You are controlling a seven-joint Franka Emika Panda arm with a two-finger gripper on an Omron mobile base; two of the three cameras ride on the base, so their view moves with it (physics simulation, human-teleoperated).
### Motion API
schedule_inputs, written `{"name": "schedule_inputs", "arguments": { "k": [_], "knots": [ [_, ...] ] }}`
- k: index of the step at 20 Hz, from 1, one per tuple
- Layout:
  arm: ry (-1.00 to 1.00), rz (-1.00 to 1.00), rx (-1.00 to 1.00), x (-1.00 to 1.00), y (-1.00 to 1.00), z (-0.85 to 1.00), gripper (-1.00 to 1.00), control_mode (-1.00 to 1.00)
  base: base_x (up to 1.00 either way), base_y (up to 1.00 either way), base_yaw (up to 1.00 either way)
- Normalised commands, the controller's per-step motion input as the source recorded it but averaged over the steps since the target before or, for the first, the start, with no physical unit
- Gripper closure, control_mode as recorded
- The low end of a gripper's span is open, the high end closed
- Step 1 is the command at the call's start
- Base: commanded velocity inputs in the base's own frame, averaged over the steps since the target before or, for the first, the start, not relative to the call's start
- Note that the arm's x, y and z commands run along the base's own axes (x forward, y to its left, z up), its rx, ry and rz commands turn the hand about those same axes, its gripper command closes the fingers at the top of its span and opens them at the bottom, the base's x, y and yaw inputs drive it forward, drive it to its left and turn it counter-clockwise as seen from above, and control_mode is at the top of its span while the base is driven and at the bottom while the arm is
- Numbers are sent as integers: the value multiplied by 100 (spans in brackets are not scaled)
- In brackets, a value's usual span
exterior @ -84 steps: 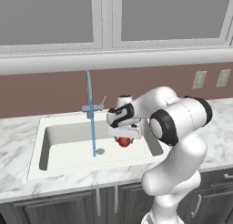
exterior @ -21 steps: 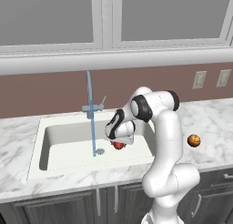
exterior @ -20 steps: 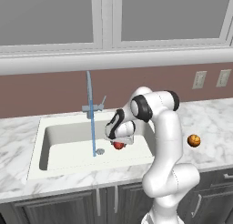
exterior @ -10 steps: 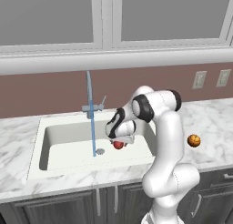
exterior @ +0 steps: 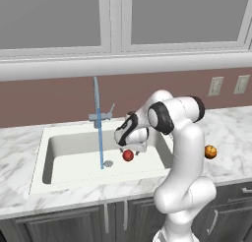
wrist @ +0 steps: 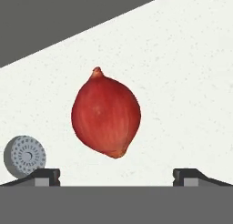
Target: Turn on the sink faucet. Then move the onion from the counter to the sink. Turn off the sink. Move the vegetable from the sink to the pot next to the stove. Finally move the pot to the front left burner.
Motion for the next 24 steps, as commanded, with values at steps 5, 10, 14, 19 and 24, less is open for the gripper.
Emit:
{"name": "schedule_inputs", "arguments": {
  "k": [5, 10, 14, 19, 24],
  "knots": [
    [-1, 0, 0, -33, 0, 42, -100, -100, 0, 0, 0],
    [-2, 0, 0, -45, 0, 50, -100, -100, 0, 0, 0],
    [-5, 0, 0, -47, 0, 52, -100, -100, 0, 0, 0],
    [-1, 0, 1, -15, -1, 9, -100, -100, 0, 0, 0],
    [-1, 8, 1, 0, 0, 10, -100, -100, 0, 0, 0]
  ]
}}
